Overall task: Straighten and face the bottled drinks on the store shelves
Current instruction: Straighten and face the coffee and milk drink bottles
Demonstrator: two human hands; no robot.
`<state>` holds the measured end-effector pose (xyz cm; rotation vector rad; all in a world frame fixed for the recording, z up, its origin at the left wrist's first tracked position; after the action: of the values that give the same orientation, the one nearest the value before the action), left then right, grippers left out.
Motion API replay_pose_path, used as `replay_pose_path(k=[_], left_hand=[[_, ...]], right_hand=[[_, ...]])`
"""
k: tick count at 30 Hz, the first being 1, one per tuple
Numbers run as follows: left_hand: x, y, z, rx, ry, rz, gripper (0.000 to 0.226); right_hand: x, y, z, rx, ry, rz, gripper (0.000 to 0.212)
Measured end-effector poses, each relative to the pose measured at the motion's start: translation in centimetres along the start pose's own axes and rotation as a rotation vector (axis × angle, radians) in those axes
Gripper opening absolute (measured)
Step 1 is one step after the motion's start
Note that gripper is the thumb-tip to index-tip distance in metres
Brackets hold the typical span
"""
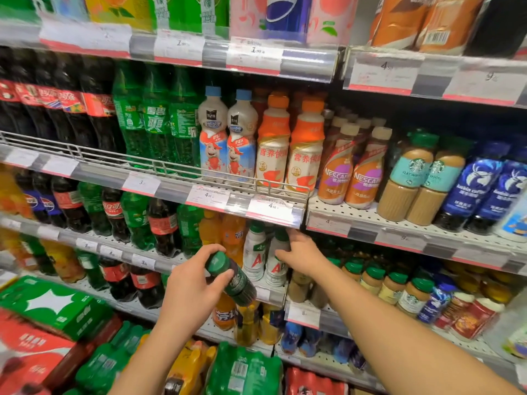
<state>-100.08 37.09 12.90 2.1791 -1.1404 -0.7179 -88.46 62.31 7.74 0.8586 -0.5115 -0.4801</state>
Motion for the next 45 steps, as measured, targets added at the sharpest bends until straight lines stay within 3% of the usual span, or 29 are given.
replay_pose_path(k=[2, 5, 11, 13, 19, 23, 25, 27, 30, 36, 45], left_hand=[[0.1, -0.3, -0.3, 0.005, 0.003, 0.014, 0.034], [0.3, -1.0, -0.9, -0.001, 0.01, 0.033, 0.034], [0.4, -2.0, -3.1, 0.016, 0.014, 0.074, 0.035], [0.4, -2.6, -4.6, 0.028, -0.007, 0.099, 0.034], [0.4, -5.7, -11.7, 0.092, -0.135, 0.226, 0.034], [0.5, -7.8, -18.8, 0.155, -0.276, 0.316, 0.04], [0.6, -8.7, -22.3, 0.171, -0.36, 0.367, 0.043], [0.6, -9.3, -25.8, 0.134, -0.461, 0.384, 0.044], [0.1, -8.8, -30.6, 0.047, -0.596, 0.312, 0.042], [-2.2, -6.6, -40.1, -0.32, -0.843, -0.035, 0.051], [-8.4, -7.2, -44.3, -0.651, -0.642, -0.21, 0.074]], right_hand=[[0.8, -0.1, 0.1, 0.093, 0.05, 0.004, 0.082], [3.3, -0.2, -0.1, 0.039, 0.109, -0.03, 0.082], [11.2, -1.2, -0.2, -0.132, 0.147, -0.043, 0.034], [13.5, -1.8, -0.5, -0.192, 0.154, -0.002, 0.026], [18.8, -0.2, -0.9, -0.336, 0.173, 0.053, 0.073], [22.3, 3.0, -2.3, -0.34, 0.165, 0.005, 0.057], [24.2, 4.9, -3.7, -0.324, 0.142, -0.081, 0.048], [26.4, 7.2, -5.1, -0.266, 0.118, -0.194, 0.052], [29.5, 10.7, -7.5, -0.24, 0.082, -0.317, 0.051], [34.3, 18.1, -11.3, -0.195, 0.035, -0.567, 0.06], [39.9, 30.3, -6.7, -0.077, 0.126, -0.876, 0.041]])
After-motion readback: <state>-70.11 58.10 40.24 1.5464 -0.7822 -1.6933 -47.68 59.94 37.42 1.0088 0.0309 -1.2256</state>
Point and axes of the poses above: each hand's wrist, its own x-axis away from the middle knuckle, its own y-axis out of the back of the hand, z = x × y, the point moved 9 cm from there along -x, towards the middle knuckle, and after that the axes turned 15 degrees about z, right-handed, at the moved point
